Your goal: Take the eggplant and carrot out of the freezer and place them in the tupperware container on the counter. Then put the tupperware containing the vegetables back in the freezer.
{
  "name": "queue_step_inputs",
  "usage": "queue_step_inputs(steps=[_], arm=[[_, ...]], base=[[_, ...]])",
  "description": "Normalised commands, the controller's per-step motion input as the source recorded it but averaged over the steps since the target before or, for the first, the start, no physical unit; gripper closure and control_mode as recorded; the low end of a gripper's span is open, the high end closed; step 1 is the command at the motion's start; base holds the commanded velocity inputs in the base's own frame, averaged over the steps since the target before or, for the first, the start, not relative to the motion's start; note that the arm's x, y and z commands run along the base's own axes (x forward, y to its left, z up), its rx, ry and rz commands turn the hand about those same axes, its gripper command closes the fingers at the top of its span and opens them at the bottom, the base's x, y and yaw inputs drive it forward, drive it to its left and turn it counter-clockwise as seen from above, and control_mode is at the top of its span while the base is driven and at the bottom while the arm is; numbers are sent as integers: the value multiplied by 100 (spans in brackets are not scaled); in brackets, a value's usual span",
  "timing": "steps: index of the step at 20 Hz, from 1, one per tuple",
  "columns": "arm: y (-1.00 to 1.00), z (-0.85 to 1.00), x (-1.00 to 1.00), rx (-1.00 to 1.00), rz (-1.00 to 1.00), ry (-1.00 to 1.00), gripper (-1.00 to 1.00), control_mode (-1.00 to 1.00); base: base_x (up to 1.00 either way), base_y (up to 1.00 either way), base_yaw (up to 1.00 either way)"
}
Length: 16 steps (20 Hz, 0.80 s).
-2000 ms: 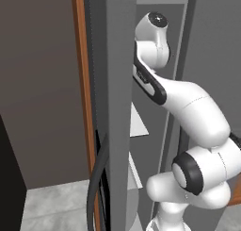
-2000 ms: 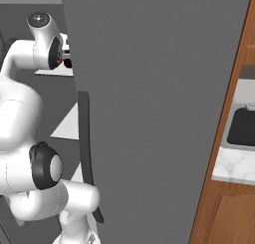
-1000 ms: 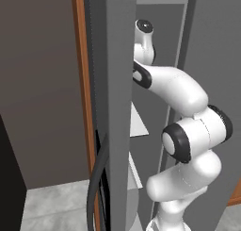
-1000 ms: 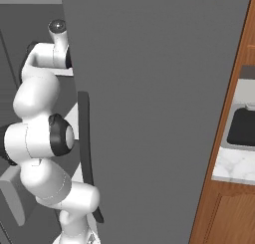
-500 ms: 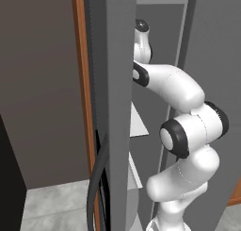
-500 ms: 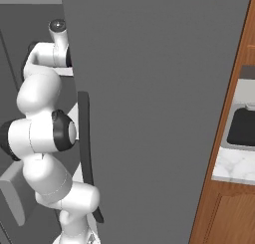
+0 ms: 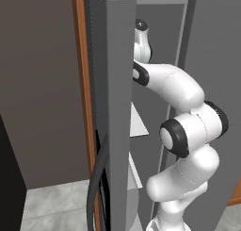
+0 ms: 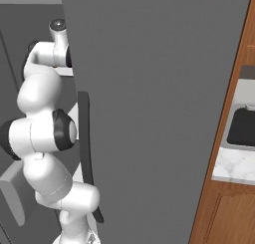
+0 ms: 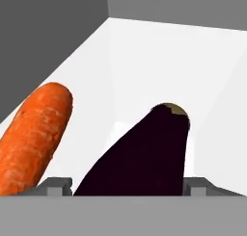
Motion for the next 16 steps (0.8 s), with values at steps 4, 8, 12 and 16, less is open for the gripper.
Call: queue_step_inputs(steps=[4, 8, 12, 16], arm=[[2, -47, 23, 0, 0, 6, 100, -100], [0, -44, 10, 0, 0, 2, 100, -100], [0, -22, -3, 0, 0, 0, 100, -100], [0, 0, -47, 0, 0, -10, 100, -100]], base=[[0, 0, 0], [0, 0, 0], [0, 0, 0], [0, 0, 0]])
